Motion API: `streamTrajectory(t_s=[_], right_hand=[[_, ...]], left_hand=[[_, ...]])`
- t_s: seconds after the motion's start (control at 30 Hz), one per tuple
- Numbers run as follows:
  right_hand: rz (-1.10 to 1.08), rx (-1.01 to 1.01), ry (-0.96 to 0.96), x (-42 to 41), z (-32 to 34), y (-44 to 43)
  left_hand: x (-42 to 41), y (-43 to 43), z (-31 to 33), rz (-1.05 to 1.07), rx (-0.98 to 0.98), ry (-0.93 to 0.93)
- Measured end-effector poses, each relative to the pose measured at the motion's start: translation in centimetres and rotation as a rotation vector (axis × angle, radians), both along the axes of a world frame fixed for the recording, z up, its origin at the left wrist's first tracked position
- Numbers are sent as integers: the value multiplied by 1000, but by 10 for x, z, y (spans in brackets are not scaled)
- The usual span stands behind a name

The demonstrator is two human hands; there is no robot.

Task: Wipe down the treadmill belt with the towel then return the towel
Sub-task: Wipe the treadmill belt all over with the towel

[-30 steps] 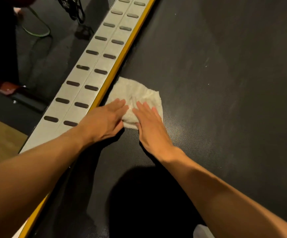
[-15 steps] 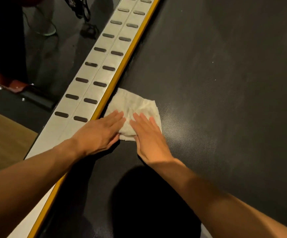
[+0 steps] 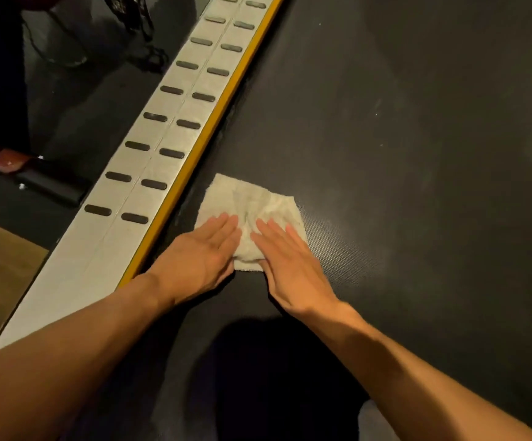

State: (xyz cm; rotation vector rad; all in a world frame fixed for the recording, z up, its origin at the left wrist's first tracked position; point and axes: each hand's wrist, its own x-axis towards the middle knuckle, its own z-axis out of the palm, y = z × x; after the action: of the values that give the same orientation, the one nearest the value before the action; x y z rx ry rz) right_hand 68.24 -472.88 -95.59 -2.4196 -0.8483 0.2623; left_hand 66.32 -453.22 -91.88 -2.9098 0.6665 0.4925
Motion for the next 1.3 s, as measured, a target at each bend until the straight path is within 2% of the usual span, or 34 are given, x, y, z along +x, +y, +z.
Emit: streamTrajectory(t_s=[0.17,0.27,0.4,0.57,0.67,0.8,0.9,1.0,1.07,1.3], right_hand=[[-124,-128,-2,46,11,-14],[-143,-142,-1,36,15,-36],[-154,-188,-16,-4,15,-75],[-176,-212,-2,30,9,-79],[-215,-204,17,29,11,-88],[-239,-213,4,-3,14,-124],[-274,-260,23,2,13,-145],[-355,-258,47,25,13,-152],[-384,-267,70,27,15,-162],[-479,-211,208,-14,20,-189]], left_hand=[[28,-42,10,127,-6,-131],[34,-64,10,28,90,-12],[10,-89,-1,-174,169,12],[42,-102,10,-106,185,60],[51,-110,6,-172,187,42],[32,-130,-15,-312,49,-23],[40,-150,-17,-354,-10,-122],[67,-166,-11,-351,23,-72],[76,-177,-13,-371,-73,-96],[70,-201,-28,-528,-177,-34]])
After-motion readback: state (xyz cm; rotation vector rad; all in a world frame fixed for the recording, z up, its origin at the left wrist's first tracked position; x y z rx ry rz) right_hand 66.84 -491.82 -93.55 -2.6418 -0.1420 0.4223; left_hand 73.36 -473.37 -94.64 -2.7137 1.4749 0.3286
